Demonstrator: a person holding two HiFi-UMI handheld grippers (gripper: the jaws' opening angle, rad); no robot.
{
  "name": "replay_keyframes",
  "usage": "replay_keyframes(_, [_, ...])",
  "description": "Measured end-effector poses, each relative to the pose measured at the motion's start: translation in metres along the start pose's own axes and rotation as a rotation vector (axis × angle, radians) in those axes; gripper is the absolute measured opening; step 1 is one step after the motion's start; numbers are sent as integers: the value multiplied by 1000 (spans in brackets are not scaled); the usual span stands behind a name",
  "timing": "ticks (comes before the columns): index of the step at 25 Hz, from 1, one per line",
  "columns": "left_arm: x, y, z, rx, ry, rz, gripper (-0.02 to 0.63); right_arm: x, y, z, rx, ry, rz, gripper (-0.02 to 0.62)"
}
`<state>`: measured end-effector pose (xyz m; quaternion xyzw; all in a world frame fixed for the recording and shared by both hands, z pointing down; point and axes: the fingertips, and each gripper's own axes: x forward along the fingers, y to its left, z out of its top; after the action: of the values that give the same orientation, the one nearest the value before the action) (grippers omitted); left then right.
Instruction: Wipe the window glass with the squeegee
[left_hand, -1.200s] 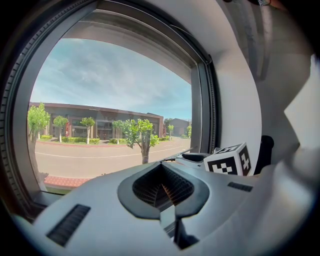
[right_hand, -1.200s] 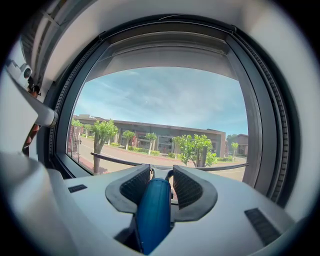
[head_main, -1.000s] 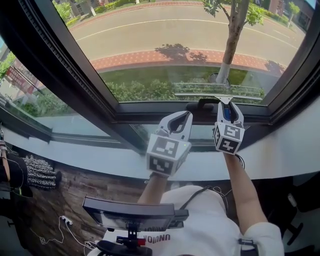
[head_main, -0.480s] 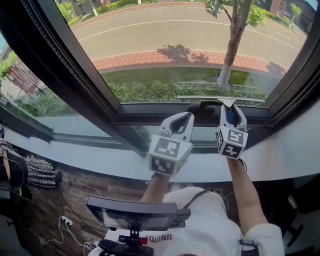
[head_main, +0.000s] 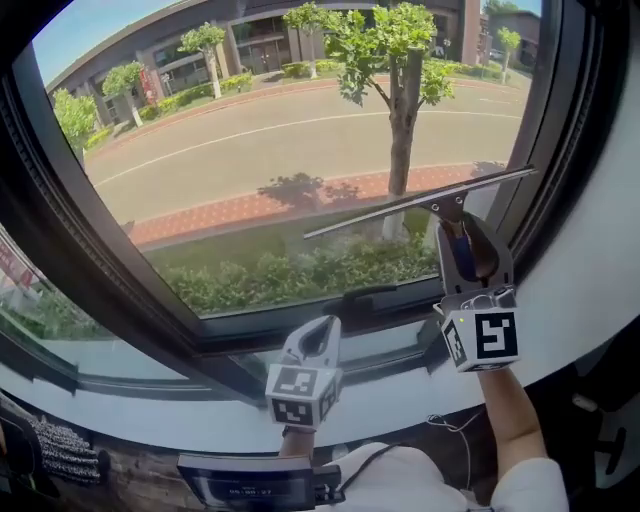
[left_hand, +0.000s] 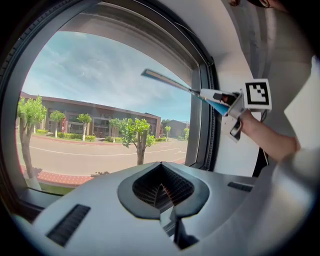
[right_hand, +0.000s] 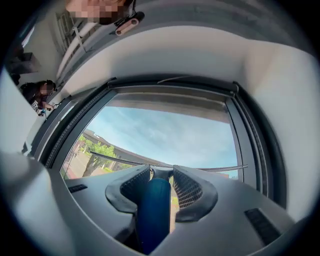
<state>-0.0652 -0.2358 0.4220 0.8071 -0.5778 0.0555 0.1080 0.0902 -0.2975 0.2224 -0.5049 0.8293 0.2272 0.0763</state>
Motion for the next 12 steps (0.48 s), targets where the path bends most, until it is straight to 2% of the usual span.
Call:
replay_keyframes(6, [6, -4, -6, 25, -8, -57, 0, 37, -39, 105, -17, -218, -75, 149])
replay_keyframes(9, [9, -4, 1, 27, -30, -74, 0, 57, -58, 154, -31, -294, -95, 149])
replay_keyframes(12, [8, -5, 11, 33, -46, -77, 0, 77, -80, 191, -11, -329, -112, 149])
